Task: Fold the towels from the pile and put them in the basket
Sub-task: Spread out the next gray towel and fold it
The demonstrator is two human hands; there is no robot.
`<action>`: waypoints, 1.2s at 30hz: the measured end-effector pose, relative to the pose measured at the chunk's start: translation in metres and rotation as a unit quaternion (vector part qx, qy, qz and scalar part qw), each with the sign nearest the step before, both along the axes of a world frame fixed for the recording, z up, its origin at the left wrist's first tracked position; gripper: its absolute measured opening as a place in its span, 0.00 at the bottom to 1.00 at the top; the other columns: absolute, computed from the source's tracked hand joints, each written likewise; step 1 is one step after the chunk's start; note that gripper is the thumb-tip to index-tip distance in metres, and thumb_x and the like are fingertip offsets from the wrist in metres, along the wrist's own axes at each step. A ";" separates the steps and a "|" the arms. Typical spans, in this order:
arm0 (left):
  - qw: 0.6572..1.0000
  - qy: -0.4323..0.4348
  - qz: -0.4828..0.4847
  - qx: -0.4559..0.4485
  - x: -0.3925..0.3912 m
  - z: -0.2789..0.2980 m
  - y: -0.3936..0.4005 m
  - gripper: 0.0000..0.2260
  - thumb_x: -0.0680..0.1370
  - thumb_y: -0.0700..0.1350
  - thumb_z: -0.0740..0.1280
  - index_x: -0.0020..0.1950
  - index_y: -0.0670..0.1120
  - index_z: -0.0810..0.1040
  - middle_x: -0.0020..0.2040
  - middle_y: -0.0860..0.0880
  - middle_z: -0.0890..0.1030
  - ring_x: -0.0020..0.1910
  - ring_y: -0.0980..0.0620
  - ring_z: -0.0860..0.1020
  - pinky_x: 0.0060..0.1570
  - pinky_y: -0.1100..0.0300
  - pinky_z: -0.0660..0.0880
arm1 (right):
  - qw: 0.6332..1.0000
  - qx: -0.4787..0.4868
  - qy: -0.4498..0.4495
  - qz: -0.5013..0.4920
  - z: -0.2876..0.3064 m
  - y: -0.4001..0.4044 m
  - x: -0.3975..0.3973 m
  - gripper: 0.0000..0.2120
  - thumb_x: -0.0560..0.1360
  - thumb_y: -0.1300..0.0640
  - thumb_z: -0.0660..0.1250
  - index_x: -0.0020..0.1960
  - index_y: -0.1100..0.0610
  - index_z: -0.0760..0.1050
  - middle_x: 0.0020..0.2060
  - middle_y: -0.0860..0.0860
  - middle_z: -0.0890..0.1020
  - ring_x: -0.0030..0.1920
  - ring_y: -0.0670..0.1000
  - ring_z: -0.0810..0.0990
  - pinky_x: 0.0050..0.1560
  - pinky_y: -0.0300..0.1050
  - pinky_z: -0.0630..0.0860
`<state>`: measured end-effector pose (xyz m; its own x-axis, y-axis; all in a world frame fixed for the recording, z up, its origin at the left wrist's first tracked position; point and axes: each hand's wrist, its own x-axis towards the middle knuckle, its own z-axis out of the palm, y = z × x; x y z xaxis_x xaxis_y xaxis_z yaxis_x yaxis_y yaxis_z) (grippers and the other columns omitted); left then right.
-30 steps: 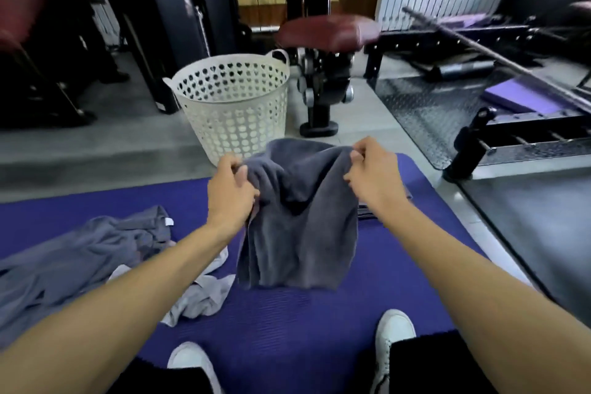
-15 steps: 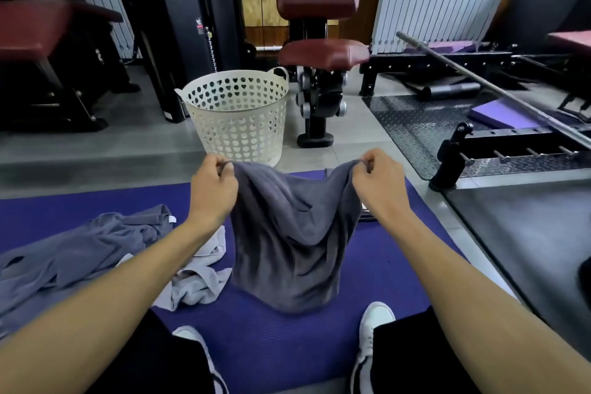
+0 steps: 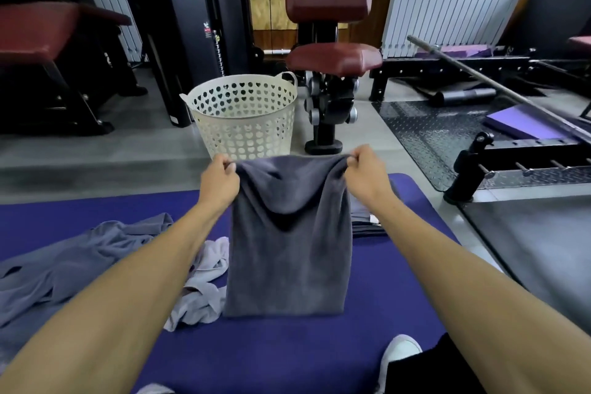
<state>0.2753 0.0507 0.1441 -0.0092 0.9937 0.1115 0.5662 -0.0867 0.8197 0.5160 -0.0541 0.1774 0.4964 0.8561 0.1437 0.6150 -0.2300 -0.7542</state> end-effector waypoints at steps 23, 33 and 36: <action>0.979 0.091 -0.125 -0.134 -0.095 -0.152 -0.124 0.07 0.80 0.37 0.63 0.43 0.46 0.74 0.35 0.48 0.77 0.37 0.49 0.73 0.35 0.68 0.67 | 0.983 -0.151 0.054 0.088 -0.175 -0.149 -0.044 0.05 0.81 0.61 0.61 0.47 0.53 0.72 0.39 0.52 0.82 0.39 0.52 0.77 0.35 0.39 0.70; 0.914 0.199 -0.210 -0.286 -0.105 -0.204 -0.141 0.11 0.76 0.40 0.65 0.34 0.47 0.76 0.34 0.47 0.82 0.36 0.49 0.78 0.38 0.59 0.73 | 0.912 -0.345 -0.003 0.223 -0.210 -0.173 -0.042 0.06 0.74 0.64 0.64 0.45 0.55 0.78 0.39 0.49 0.84 0.45 0.52 0.81 0.48 0.42 0.75; 0.922 0.191 -0.194 -0.277 -0.094 -0.218 -0.136 0.12 0.78 0.50 0.67 0.36 0.46 0.78 0.34 0.47 0.83 0.36 0.48 0.80 0.43 0.54 0.76 | 0.891 -0.387 0.021 0.235 -0.212 -0.158 -0.035 0.10 0.71 0.66 0.64 0.40 0.53 0.79 0.38 0.48 0.84 0.46 0.50 0.83 0.51 0.41 0.76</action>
